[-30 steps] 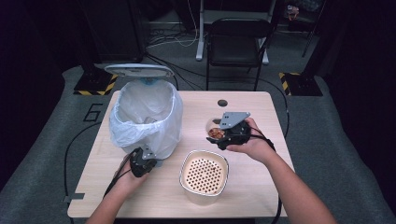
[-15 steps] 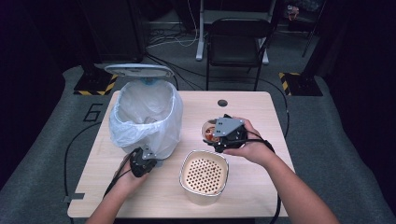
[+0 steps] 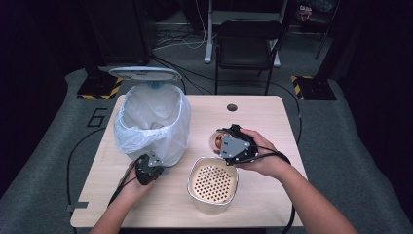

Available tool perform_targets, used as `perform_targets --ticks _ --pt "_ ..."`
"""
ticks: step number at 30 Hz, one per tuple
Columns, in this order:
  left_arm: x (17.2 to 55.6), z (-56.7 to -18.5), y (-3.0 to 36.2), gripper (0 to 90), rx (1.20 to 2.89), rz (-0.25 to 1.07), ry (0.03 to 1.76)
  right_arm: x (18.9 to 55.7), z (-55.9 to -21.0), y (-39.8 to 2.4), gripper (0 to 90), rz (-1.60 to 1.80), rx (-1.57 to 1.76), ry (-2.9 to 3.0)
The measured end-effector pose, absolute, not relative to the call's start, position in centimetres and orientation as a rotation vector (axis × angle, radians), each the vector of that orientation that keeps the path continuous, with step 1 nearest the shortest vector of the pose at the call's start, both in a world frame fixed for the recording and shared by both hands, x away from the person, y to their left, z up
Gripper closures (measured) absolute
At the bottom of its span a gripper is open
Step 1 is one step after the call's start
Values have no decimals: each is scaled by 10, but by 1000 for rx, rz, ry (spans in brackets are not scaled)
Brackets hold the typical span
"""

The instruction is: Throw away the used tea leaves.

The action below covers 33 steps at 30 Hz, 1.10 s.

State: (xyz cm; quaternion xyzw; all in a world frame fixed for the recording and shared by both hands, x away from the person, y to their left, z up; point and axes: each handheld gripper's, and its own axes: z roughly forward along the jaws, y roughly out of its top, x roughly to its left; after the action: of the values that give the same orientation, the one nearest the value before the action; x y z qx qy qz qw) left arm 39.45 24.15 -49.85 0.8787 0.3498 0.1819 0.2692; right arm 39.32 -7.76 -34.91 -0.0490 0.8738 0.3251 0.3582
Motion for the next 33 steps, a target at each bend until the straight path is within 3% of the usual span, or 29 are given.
perform_targets --ticks 33 --pt "393 -498 241 900 2365 472 967 356 -386 -52 349 366 -577 1942"
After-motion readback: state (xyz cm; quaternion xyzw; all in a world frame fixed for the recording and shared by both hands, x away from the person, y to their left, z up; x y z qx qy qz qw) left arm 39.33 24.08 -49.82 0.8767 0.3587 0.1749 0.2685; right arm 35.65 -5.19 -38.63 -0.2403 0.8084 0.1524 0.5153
